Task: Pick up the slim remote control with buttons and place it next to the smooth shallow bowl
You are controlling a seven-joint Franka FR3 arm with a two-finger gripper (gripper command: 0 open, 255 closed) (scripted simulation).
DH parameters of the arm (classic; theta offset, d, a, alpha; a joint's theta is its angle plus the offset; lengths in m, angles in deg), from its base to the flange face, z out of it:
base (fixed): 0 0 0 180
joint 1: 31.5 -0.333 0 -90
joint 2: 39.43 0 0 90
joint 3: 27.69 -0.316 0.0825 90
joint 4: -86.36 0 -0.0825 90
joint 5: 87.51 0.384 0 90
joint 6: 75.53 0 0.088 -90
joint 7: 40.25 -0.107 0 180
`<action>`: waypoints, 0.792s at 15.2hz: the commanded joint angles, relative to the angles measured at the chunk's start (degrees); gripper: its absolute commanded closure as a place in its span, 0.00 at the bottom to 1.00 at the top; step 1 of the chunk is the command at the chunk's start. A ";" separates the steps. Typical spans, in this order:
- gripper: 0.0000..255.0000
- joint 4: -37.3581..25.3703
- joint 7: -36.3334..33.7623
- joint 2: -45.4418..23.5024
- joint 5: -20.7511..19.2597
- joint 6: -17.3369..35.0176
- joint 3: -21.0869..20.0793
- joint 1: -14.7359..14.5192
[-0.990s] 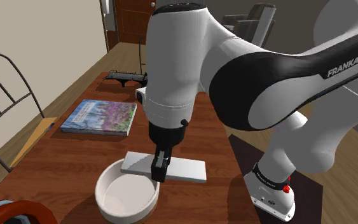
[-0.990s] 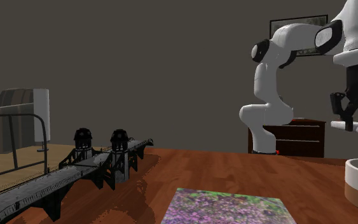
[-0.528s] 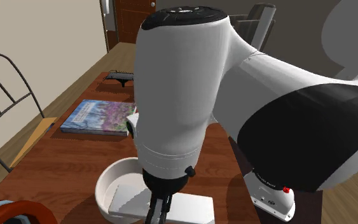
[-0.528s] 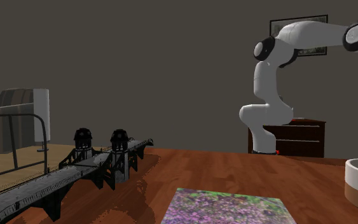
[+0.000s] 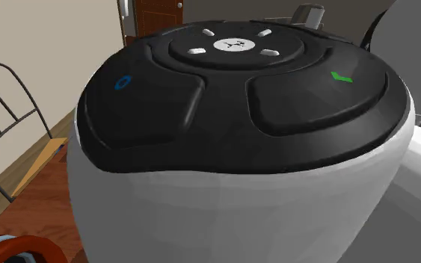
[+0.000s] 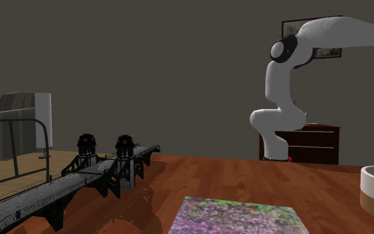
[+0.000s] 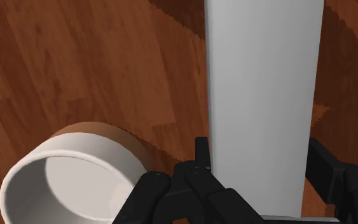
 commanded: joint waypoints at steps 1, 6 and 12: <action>1.00 -3.17 -4.44 -3.65 -2.70 -0.39 -1.71 -1.68; 1.00 -3.70 -8.02 -7.52 -5.69 1.87 -2.40 -3.54; 1.00 -0.62 -8.95 -9.20 -7.11 6.14 -2.15 -3.87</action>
